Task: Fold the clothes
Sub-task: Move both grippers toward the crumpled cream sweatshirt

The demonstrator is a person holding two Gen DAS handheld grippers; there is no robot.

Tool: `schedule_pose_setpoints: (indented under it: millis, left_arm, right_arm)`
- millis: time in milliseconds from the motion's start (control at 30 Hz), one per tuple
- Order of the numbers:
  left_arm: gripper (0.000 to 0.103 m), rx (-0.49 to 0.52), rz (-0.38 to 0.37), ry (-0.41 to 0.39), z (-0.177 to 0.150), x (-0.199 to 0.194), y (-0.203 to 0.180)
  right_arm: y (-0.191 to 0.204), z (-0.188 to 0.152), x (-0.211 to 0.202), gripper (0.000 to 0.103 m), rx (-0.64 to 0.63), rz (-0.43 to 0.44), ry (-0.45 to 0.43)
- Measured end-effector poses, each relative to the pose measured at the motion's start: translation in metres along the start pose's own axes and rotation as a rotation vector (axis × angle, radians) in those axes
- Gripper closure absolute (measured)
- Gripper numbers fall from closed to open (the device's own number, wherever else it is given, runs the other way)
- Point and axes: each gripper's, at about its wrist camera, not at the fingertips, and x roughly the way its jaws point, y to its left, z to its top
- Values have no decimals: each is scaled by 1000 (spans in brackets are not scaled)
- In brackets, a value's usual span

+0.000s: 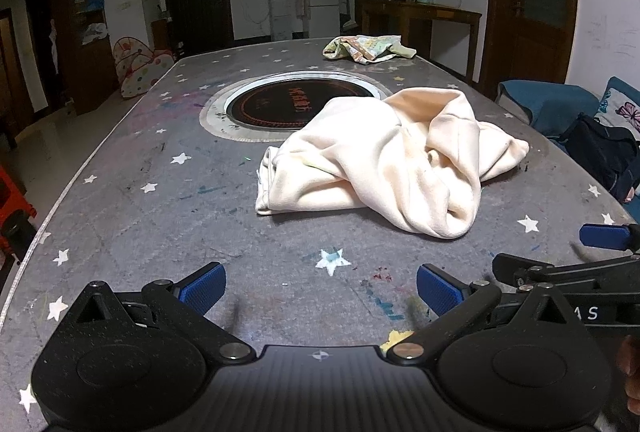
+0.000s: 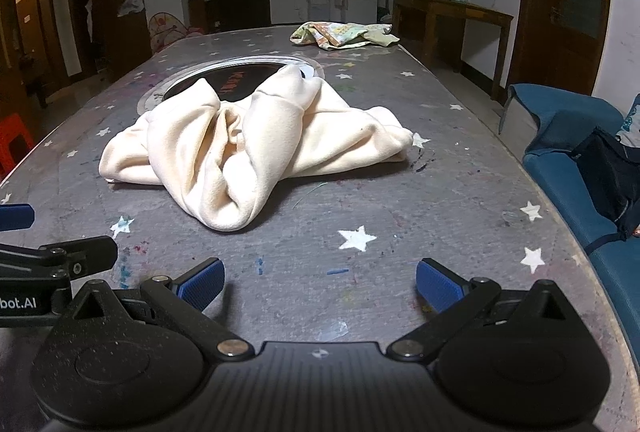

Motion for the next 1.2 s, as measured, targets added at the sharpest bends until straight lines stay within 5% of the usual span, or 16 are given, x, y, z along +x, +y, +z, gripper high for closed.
schedule_pose_setpoints:
  millis: [1200]
  left_arm:
    - [0, 5, 10, 37, 8, 13, -2]
  right_arm:
    - [-3, 8, 10, 0, 6, 10, 21]
